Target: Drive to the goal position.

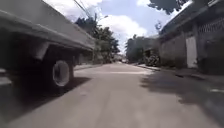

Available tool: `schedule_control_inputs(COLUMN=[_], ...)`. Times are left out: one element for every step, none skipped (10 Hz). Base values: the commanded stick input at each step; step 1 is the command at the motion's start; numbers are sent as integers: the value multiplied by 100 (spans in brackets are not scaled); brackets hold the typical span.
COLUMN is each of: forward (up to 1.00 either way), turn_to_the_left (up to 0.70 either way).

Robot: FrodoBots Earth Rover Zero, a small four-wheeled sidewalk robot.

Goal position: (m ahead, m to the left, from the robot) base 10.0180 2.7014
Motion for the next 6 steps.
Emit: schedule_control_inputs(forward=[100, 100, 100, 100, 100, 100], turn_to_the_left=[-40, -29, -8, 0, 0, 0])
